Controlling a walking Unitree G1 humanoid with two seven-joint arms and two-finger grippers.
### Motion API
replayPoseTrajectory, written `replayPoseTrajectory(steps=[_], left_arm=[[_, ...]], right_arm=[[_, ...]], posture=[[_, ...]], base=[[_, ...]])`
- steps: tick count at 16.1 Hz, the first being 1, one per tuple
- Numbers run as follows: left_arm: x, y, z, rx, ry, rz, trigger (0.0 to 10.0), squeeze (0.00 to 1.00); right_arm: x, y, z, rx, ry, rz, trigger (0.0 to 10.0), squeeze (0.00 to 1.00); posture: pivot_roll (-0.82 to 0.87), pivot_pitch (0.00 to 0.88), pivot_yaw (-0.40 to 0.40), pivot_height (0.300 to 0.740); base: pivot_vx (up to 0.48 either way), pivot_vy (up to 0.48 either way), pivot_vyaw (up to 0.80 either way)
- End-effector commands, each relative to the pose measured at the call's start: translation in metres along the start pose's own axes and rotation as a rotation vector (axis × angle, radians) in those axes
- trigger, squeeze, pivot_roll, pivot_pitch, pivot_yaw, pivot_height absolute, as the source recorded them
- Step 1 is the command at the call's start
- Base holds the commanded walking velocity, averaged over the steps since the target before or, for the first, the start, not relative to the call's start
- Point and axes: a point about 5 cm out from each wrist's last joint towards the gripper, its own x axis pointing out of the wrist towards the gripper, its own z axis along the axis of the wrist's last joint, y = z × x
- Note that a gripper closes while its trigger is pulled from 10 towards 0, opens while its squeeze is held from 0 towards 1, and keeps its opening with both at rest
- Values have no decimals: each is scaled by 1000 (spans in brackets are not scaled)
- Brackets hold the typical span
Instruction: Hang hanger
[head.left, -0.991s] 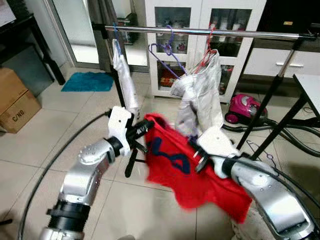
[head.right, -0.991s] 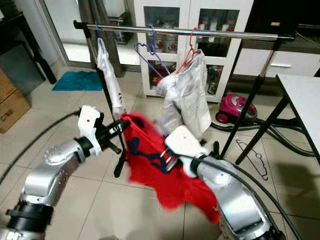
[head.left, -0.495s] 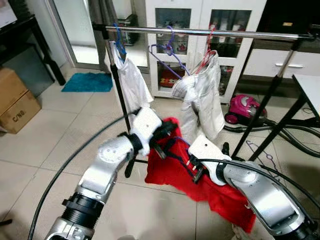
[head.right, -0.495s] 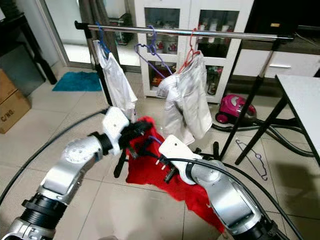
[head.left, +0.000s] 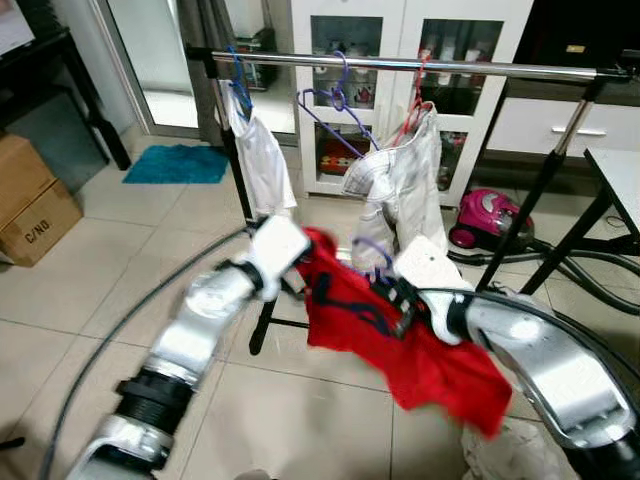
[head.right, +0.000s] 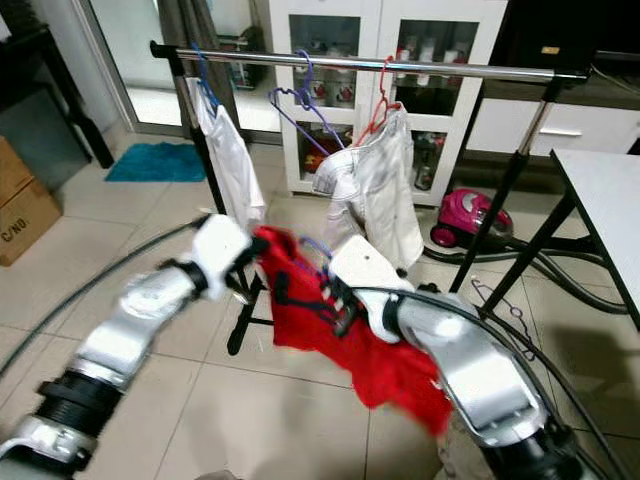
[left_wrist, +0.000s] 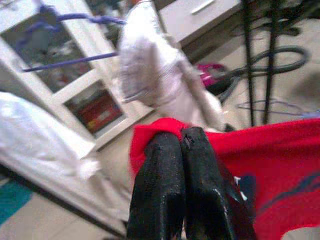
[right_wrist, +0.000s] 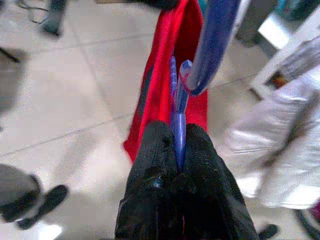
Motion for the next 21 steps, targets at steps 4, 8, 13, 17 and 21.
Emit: replayPoseTrajectory(steps=[4,8,13,17,21], left_arm=[[-12,44,-3,104,36,168,0,0],[-17,74,-1,-23,4,323,0,0],[-11,73,12,-291,-188,285,0,0],[11,20,24,-286,-228,36,0,0],[22,-17,27,-324,-213,-122,0,0]], right_arm=[[-32,-19,16,21,-156,-8,0,0],[-54,-24,13,42,-213,-8,0,0],[-57,-25,11,161,-302,-53,0,0],[-30,-15,22,307,-385,-131,0,0],[-17,-18,33,420,-481,-262,0,0]], posture=[[-21,0,60,740],[-24,0,66,740],[-25,0,68,740],[-22,0,66,740],[-23,0,70,740]], base=[[0,0,0],[0,0,0],[0,0,0],[0,0,0],[0,0,0]])
